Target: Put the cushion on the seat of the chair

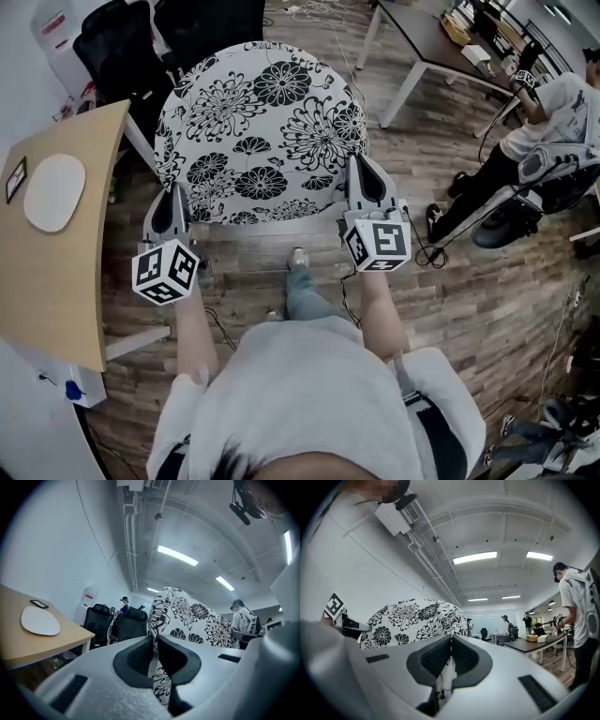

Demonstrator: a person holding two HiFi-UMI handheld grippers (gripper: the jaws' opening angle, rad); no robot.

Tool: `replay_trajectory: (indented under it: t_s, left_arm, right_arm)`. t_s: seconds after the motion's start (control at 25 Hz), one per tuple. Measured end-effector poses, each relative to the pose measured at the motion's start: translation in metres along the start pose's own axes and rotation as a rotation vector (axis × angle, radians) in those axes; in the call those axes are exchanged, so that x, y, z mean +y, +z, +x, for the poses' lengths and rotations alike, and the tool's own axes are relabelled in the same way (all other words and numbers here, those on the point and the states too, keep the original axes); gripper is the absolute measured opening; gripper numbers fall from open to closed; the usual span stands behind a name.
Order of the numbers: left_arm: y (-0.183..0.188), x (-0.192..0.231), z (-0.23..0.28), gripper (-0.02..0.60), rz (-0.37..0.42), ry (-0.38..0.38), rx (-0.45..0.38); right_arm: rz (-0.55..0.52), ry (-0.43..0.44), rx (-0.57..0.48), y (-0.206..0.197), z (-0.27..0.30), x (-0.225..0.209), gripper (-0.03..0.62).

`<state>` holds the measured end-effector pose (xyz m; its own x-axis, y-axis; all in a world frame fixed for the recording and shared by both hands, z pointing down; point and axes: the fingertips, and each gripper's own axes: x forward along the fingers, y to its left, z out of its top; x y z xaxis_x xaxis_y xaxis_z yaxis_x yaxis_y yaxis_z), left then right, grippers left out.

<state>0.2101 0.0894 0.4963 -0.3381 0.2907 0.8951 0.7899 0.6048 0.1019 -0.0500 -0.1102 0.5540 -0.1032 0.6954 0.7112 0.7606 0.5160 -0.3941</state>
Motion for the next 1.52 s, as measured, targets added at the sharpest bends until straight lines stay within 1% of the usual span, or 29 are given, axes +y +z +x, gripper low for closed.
replay_trajectory:
  t_s: [0.4, 0.68, 0.76, 0.88, 0.96, 1.04, 1.16, 1.24, 1.36, 1.52]
  left_arm:
    - [-0.004, -0.004, -0.006, 0.021, 0.030, 0.039, -0.050]
    - [-0.006, -0.007, -0.008, 0.021, 0.073, 0.061, -0.104]
    - [-0.005, -0.007, -0.008, 0.021, 0.067, 0.047, -0.082]
    - [-0.005, -0.006, -0.006, 0.021, 0.032, 0.018, -0.023]
    - [-0.002, -0.004, -0.004, 0.020, 0.024, 0.010, -0.008]
    - [-0.001, -0.001, -0.003, 0.021, 0.018, 0.003, -0.007]
    - [-0.003, 0.001, 0.000, 0.021, -0.011, -0.036, -0.017]
    - [-0.004, 0.001, 0.002, 0.021, -0.015, -0.055, -0.022]
    - [-0.004, 0.001, 0.000, 0.021, -0.005, -0.053, -0.016]
    - [-0.001, -0.002, -0.002, 0.020, -0.001, -0.031, -0.014]
  right_arm:
    - [0.013, 0.044, -0.062, -0.006, 0.007, -0.006, 0.015]
    - [0.024, 0.076, -0.127, -0.015, 0.014, -0.010, 0.015]
    - [0.025, 0.059, -0.108, -0.013, 0.011, -0.008, 0.015]
    - [0.015, 0.024, -0.044, -0.006, 0.002, -0.006, 0.015]
    - [0.014, 0.014, -0.033, -0.002, 0.003, -0.003, 0.015]
    - [0.014, 0.006, -0.035, 0.000, 0.003, 0.000, 0.015]
    - [-0.004, -0.023, -0.038, 0.004, -0.003, 0.004, 0.015]
    - [-0.013, -0.039, -0.042, 0.007, -0.007, 0.006, 0.015]
    - [0.003, -0.042, -0.048, 0.005, -0.006, 0.004, 0.015]
    - [0.018, -0.026, -0.044, 0.004, -0.003, 0.000, 0.015]
